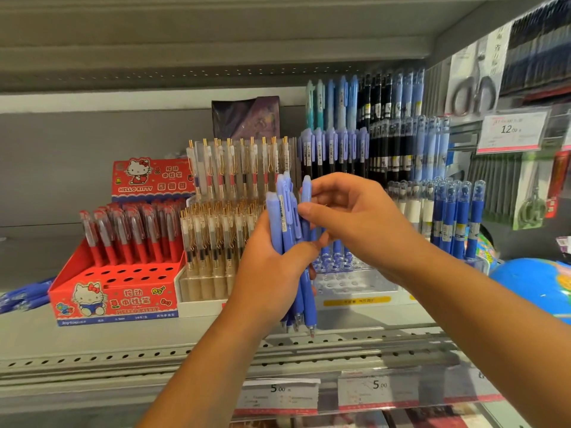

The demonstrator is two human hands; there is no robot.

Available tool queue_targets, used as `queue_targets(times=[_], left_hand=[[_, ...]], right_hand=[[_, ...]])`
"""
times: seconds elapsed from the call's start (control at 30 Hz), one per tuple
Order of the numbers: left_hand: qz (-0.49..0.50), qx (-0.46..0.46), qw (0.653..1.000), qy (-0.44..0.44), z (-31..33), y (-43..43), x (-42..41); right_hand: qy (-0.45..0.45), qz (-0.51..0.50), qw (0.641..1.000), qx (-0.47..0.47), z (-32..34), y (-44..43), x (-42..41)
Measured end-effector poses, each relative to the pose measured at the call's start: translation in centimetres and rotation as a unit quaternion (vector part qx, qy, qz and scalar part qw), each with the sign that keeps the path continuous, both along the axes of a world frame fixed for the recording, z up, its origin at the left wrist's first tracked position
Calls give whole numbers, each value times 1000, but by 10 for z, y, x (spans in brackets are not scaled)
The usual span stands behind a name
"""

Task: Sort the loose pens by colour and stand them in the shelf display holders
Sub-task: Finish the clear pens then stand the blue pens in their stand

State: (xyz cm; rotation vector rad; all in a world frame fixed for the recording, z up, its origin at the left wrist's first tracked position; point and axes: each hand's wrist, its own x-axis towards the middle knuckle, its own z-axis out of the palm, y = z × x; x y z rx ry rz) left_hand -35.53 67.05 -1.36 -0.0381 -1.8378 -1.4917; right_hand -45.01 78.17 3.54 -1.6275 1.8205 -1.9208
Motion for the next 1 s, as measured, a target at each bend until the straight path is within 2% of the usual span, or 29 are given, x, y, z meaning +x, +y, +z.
queue_targets(times=[0.27,0.5,0.57,0.67,0.8,1.0], left_hand=[[6,12,1000,-17,-2,0,-2],[50,55,997,-17,-3,-6,-5],[63,52,996,-19,-3,-6,-6],[74,46,996,-20,-3,-6,-7],[73,25,997,-19,-5,-5,-6],[71,12,997,-31,-6,-6,-6]], right_hand=[[-122,-14,991,-61,-18,2,-2],[-125,-81,981,-121,-16,8,-11],[-97,-106,981,-128,-9,13,-18],[-3,-171,978,-116,0,22,-33],[166,-305,935,-70,6,29,-50],[255,-359,898,-16,3,22,-62]])
